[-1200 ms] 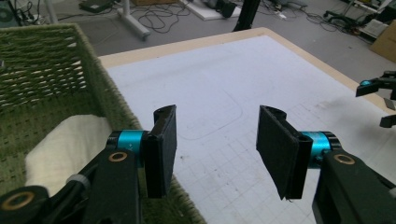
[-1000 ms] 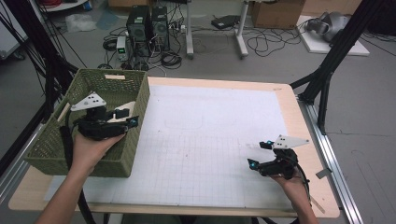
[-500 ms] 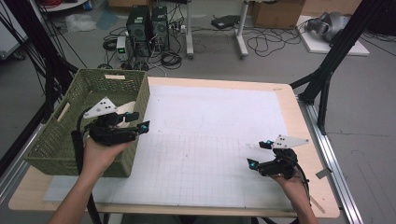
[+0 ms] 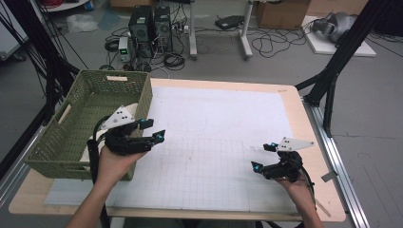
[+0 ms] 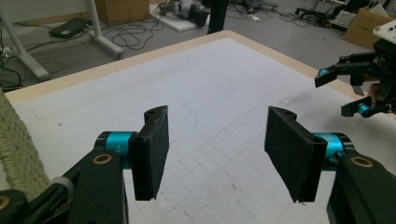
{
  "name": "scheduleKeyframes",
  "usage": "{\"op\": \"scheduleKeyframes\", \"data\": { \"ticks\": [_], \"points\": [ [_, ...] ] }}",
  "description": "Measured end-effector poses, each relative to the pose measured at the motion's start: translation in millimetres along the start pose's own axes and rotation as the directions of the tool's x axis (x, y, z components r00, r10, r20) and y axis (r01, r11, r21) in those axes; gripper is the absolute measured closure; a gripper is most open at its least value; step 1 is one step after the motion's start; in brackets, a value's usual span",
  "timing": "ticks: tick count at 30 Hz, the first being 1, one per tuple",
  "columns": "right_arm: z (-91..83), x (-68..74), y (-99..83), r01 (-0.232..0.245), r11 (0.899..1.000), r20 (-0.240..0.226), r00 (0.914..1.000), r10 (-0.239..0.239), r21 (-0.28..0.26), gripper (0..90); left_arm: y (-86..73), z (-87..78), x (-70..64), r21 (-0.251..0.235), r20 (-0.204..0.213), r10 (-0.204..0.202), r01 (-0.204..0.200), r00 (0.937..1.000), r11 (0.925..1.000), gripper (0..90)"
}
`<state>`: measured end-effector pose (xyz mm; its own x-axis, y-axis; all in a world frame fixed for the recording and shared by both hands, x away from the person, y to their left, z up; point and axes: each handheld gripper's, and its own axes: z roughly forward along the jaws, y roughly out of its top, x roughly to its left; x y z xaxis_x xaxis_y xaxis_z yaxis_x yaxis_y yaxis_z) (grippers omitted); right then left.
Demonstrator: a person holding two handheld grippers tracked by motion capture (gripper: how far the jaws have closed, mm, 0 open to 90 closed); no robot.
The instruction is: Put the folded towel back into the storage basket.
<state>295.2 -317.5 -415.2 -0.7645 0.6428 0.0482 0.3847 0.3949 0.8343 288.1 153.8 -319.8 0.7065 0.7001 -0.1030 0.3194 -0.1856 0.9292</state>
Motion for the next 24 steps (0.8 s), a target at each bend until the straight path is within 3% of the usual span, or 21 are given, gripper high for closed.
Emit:
{"op": "scheduleKeyframes", "data": {
  "ticks": [24],
  "points": [
    [0.1,1.5,0.4,-0.003,1.000,-0.003,1.0000,0.003,0.002,12.4,-26.8,29.5,-24.4,0.007,0.017,0.010,-0.010,0.9998,0.9999,38.9]
  ]
}}
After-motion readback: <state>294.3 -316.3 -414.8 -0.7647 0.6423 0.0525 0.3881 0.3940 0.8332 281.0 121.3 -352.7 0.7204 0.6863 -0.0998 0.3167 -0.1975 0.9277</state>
